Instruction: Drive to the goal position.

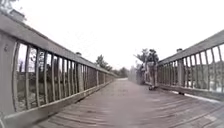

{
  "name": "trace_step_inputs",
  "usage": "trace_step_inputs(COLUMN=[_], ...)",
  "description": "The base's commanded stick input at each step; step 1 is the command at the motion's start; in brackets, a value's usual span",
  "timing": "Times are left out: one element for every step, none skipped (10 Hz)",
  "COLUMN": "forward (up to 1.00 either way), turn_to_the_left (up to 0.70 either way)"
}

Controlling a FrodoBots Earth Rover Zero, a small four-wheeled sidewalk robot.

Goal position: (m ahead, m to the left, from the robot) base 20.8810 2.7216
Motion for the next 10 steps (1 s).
trace_step_inputs(forward=[0.30, 0.30, 0.30, 0.30, 0.30, 0.30, 0.30, 0.30, 0.30, 0.30], turn_to_the_left=[0.00, 0.00, 0.00, 0.00, 0.00, 0.00, 0.00, 0.00, 0.00, 0.00])
